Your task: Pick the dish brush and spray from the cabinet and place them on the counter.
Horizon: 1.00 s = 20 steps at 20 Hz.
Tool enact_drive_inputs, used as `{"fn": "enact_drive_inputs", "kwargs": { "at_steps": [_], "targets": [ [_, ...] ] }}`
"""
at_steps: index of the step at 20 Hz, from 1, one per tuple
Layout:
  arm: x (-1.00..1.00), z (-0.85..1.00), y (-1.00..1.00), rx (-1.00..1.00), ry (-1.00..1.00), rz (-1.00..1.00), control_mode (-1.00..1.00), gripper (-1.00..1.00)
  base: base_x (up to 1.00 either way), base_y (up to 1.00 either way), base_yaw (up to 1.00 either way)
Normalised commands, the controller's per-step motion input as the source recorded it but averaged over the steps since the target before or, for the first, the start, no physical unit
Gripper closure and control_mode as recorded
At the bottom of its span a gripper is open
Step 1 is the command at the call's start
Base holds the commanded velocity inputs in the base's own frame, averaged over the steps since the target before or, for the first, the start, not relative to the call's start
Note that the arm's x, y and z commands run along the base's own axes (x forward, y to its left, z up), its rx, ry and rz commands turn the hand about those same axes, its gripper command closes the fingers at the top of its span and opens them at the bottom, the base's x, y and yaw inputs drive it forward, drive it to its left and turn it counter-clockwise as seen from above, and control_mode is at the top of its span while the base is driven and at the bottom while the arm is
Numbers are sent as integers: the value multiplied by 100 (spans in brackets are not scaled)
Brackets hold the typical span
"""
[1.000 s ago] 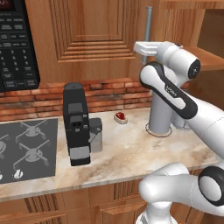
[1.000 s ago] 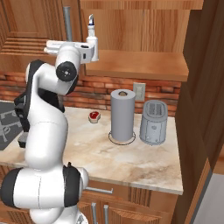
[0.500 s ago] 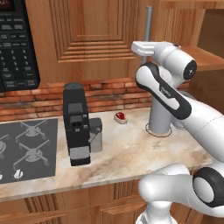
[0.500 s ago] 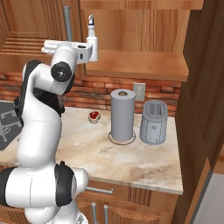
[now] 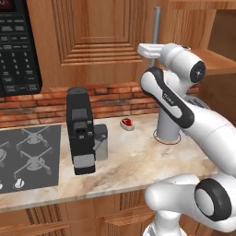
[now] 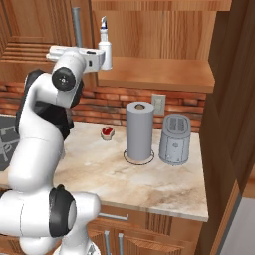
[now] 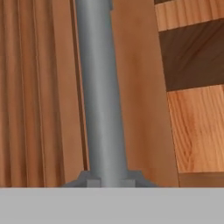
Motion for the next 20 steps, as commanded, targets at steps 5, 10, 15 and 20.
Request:
{"fn": "enact_drive_inputs", "kwargs": {
  "at_steps": [5, 10, 15, 20],
  "targets": [
    [-11, 0, 1, -7, 26, -3, -100, 100, 0, 0, 0],
    [-21, 0, 0, -7, 25, -3, -100, 100, 0, 0, 0],
    [-32, 0, 0, -5, 21, -4, -100, 100, 0, 0, 0],
    [-37, 0, 3, -4, 14, -6, -100, 100, 0, 0, 0]
  ]
}}
